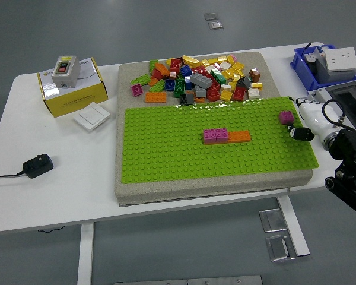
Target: Pick up the brick,pile it on top of brick,press brick,pick up the brick,pile it on top of brick,press brick
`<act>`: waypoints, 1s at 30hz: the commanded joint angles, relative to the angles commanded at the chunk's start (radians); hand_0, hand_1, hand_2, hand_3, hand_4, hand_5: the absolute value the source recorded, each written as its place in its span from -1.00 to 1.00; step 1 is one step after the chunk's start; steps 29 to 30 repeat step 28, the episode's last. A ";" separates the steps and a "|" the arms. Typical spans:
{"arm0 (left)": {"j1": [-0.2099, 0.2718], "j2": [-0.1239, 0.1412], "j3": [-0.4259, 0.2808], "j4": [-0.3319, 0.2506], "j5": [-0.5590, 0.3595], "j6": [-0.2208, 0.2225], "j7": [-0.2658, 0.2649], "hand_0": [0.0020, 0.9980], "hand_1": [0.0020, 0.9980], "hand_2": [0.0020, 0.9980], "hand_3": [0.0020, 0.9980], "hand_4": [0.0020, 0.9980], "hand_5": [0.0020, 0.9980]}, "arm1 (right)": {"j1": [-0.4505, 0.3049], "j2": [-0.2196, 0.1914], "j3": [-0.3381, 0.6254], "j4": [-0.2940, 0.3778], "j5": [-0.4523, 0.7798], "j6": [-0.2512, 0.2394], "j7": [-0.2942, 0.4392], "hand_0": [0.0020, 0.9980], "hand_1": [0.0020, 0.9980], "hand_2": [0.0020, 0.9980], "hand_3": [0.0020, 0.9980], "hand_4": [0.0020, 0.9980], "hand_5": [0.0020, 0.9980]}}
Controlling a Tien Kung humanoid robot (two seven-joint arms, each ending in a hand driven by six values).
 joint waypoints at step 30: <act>0.000 -0.012 0.012 0.000 0.007 -0.001 0.003 0.33 0.33 0.31 0.29 -0.29 0.14 | 0.127 0.066 -0.097 -0.149 0.131 0.012 0.041 0.93 1.00 1.00 0.95 0.03 -0.44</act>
